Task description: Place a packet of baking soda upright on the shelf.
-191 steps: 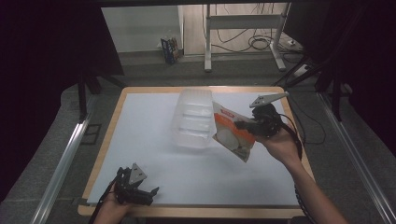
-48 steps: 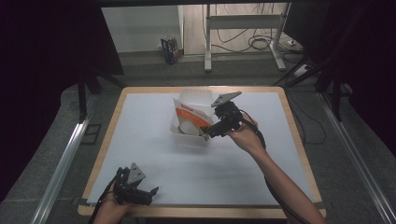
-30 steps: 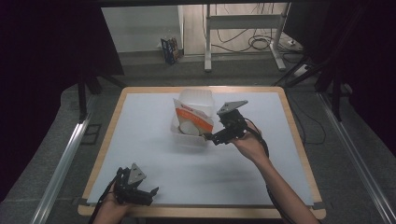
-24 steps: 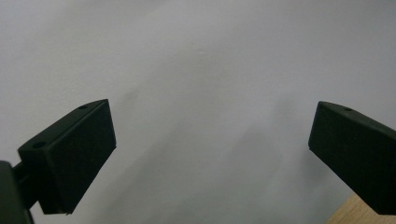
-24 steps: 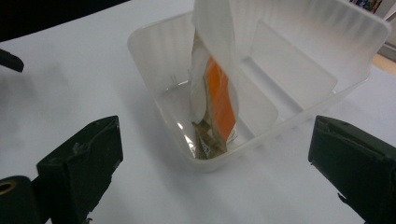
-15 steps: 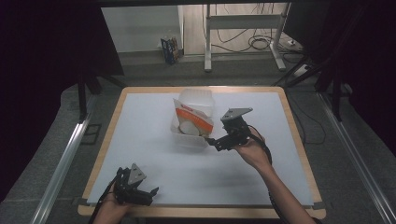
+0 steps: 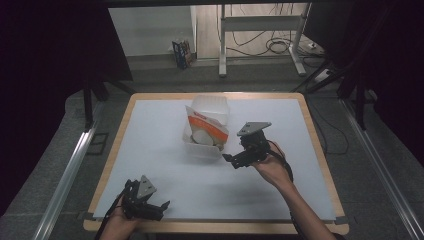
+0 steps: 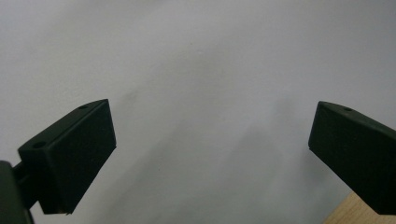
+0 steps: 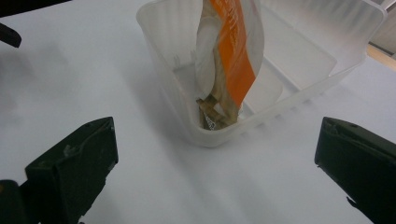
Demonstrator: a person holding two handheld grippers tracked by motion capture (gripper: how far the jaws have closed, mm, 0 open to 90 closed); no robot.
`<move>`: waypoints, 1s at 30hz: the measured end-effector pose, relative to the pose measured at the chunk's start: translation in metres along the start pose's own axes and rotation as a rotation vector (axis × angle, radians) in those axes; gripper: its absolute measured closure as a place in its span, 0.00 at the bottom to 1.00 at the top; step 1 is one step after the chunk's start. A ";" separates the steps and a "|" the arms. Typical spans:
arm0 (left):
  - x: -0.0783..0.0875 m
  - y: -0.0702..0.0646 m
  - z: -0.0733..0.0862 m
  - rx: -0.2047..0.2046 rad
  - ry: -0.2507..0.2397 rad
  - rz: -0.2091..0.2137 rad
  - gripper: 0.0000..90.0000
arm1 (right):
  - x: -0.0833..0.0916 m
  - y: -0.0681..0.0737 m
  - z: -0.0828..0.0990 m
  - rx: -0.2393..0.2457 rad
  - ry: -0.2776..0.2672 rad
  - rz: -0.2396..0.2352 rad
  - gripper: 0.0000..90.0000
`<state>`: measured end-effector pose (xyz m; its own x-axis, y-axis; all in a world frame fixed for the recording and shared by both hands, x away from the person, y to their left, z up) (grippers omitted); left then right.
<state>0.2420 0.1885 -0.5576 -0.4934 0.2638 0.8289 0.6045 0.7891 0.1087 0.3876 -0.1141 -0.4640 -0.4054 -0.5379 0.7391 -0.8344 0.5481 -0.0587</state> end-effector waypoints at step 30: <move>0.001 0.000 0.000 0.001 -0.006 0.001 0.01 | 0.009 -0.003 0.023 -0.004 0.010 0.029 0.00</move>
<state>0.2417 0.1887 -0.5572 -0.4962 0.2677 0.8259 0.6047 0.7892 0.1075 0.3777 -0.1350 -0.4731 -0.4258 -0.5150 0.7440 -0.8206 0.5661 -0.0779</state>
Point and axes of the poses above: each handheld gripper's, and its own axes: x roughly backward along the jaws, z roughly out of its underside, y roughly to its left, the point moved 4 cm from there along -x, roughly forward along the jaws, and after that the axes turned 8 degrees about y, right-handed, at the moved point
